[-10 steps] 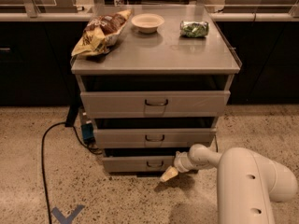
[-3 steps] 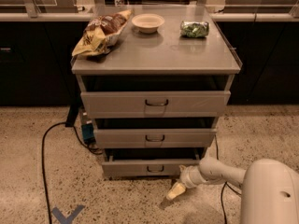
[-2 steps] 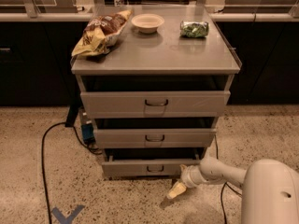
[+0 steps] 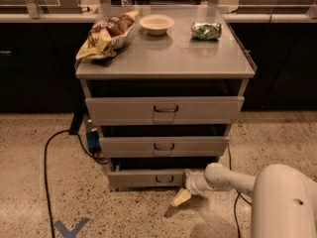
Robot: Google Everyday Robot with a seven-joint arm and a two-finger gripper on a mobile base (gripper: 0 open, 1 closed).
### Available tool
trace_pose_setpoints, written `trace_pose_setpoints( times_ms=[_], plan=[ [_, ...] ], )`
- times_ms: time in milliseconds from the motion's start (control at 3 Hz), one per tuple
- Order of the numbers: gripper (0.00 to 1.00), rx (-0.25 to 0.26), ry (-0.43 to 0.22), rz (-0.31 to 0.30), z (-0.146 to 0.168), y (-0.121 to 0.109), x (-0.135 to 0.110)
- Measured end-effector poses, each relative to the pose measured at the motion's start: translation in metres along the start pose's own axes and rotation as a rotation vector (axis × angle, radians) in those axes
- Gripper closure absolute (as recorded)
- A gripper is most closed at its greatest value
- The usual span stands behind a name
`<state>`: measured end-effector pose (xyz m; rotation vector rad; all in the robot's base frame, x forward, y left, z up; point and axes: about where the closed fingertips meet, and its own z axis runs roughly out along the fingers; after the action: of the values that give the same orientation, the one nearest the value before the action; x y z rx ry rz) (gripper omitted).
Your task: Open bottom drawer
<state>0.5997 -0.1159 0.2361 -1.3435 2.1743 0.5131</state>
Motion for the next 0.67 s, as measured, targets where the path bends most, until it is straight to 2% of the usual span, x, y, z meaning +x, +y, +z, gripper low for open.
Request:
trace_pose_setpoints(
  times_ms=[333, 667],
  plan=[
    [0.00, -0.005, -0.010, -0.007, 0.012, -0.003, -0.006],
    [0.00, -0.030, -0.015, 0.011, 0.030, -0.008, -0.005]
  ],
)
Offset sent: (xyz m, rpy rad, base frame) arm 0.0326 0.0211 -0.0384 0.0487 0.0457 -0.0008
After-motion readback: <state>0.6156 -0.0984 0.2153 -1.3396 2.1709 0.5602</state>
